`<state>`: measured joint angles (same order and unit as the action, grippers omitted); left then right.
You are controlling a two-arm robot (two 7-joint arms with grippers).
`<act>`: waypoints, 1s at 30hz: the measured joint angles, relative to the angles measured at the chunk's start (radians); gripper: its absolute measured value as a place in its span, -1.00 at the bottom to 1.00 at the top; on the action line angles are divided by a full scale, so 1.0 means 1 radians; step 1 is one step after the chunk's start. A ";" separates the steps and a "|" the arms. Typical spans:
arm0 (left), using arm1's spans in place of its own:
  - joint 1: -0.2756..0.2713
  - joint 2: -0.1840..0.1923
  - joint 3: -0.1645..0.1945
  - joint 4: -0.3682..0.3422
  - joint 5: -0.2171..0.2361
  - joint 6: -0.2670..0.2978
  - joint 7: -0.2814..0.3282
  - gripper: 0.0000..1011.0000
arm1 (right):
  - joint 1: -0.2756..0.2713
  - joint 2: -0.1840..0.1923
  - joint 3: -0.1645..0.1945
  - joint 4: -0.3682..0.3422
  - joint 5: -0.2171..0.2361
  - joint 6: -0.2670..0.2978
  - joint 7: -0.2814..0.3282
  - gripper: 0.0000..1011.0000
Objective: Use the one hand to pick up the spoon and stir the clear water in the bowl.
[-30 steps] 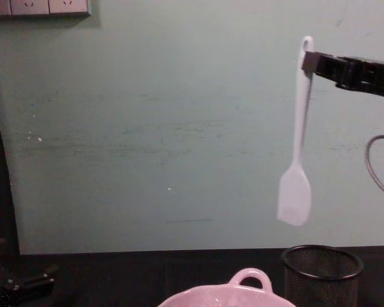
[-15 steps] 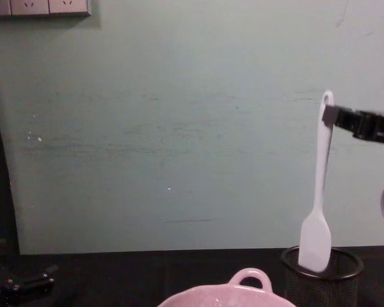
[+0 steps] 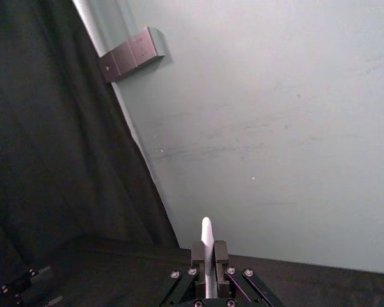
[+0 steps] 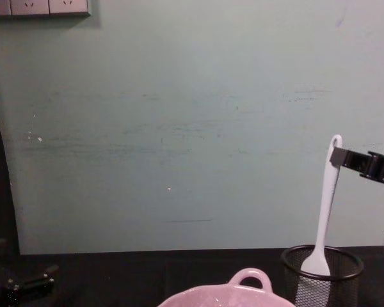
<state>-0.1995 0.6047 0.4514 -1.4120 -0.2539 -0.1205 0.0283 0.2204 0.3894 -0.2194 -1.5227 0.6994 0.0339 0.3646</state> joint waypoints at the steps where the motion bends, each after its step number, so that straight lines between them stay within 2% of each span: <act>1: 0.000 0.000 0.000 0.000 0.000 0.000 0.000 1.00 | -0.001 -0.001 0.000 0.004 0.005 0.000 0.001 -0.81; 30: 0.000 0.000 0.000 0.000 0.000 0.000 0.000 1.00 | -0.001 -0.013 0.007 0.123 0.178 -0.001 0.015 -0.81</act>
<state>-0.1995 0.6047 0.4514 -1.4120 -0.2539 -0.1205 0.0283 0.2197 0.3759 -0.2124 -1.4001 0.8779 0.0328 0.3800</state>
